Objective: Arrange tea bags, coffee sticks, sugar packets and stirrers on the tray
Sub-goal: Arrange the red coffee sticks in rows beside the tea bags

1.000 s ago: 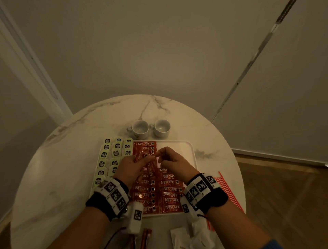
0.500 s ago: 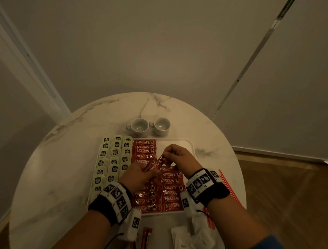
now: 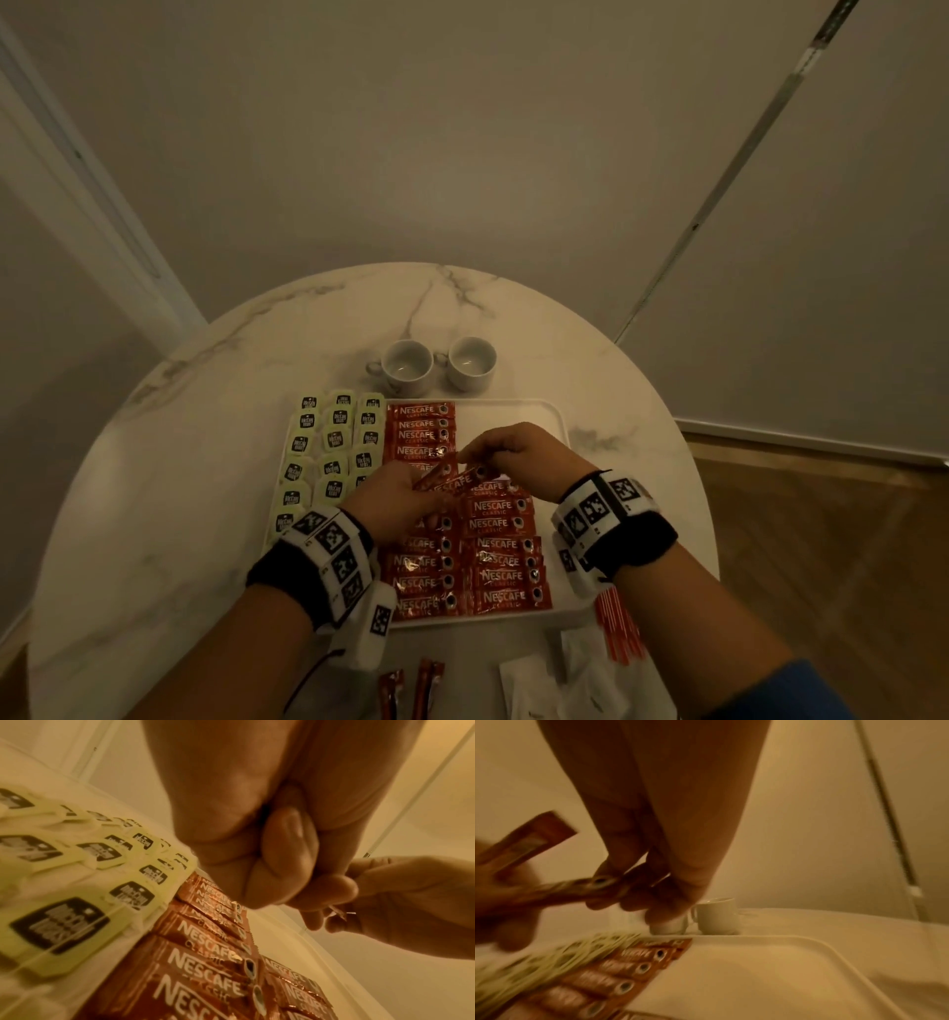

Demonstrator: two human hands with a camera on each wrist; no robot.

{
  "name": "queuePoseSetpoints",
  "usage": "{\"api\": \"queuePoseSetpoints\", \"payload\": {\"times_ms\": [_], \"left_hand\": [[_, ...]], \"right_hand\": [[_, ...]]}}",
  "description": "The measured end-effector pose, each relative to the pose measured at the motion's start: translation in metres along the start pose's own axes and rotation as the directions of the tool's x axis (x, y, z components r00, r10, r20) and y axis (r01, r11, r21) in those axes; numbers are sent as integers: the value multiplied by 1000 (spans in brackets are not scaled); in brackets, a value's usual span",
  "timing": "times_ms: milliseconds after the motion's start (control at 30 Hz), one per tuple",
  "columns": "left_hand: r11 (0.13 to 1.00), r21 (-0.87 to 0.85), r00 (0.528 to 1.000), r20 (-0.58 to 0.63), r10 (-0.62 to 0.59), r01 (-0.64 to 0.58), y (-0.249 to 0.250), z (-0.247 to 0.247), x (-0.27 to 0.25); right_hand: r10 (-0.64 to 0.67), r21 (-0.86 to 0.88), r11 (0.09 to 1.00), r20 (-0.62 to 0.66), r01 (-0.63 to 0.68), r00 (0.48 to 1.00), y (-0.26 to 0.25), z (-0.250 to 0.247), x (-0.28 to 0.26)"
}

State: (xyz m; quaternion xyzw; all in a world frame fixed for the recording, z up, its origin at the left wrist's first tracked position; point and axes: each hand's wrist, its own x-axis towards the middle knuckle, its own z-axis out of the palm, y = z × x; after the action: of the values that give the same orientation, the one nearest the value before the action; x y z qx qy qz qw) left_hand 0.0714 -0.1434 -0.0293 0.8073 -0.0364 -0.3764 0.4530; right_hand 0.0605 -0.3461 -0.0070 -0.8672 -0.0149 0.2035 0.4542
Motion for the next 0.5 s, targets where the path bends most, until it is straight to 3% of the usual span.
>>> {"api": "queuePoseSetpoints", "payload": {"times_ms": [133, 300, 500], "left_hand": [[1000, -18, 999, -30, 24, -24, 2, -1, 4], [975, -215, 962, -273, -10, -51, -7, -12, 6], [935, -344, 961, -278, -10, -90, -13, -17, 2]], "right_hand": [[-64, -219, 974, 8, 64, 998, -3, 10, 6], [91, -43, 994, -177, -100, 980, 23, -4, 24], [268, -63, 956, -211, -287, 940, 55, 1, 37]]}}
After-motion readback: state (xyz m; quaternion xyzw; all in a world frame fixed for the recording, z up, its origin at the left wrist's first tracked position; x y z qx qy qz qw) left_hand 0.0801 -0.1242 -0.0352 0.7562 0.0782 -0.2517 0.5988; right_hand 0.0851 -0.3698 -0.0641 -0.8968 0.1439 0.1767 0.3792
